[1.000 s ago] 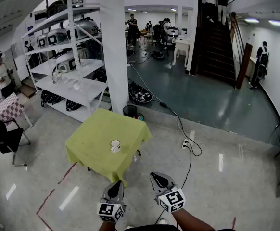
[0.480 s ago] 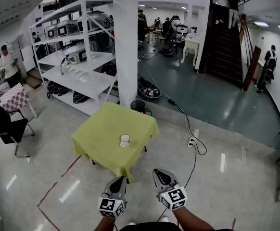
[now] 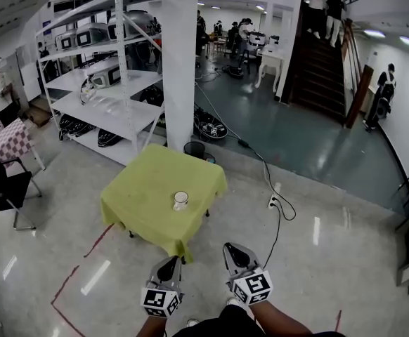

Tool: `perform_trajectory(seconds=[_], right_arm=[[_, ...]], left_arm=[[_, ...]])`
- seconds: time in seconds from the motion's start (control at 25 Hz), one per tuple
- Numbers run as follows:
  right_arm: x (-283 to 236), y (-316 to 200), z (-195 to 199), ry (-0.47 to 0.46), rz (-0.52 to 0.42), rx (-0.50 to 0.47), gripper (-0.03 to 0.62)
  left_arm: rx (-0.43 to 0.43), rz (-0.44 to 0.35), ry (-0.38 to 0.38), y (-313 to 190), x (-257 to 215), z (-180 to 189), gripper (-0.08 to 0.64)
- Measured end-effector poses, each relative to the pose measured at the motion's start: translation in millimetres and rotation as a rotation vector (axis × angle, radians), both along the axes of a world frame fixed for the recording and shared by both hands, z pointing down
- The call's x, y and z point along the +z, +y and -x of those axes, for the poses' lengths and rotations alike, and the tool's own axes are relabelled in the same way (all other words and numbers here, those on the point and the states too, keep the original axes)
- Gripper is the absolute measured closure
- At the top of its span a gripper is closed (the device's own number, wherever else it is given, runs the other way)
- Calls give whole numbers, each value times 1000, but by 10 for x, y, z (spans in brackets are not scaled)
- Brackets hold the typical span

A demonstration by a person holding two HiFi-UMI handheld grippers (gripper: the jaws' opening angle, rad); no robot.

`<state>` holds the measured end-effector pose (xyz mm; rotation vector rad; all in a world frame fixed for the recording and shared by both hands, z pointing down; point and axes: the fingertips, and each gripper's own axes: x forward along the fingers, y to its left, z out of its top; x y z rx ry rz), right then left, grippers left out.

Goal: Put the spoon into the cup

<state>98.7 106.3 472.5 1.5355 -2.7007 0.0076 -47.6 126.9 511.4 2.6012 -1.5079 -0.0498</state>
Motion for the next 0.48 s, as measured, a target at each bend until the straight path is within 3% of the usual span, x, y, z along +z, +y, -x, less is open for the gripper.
perform_trajectory(seconds=[0.48], right_arm=[[-19,-393,22,11,-17,-17,581]], left_arm=[[-7,11,-11,-376,42,-60,554]])
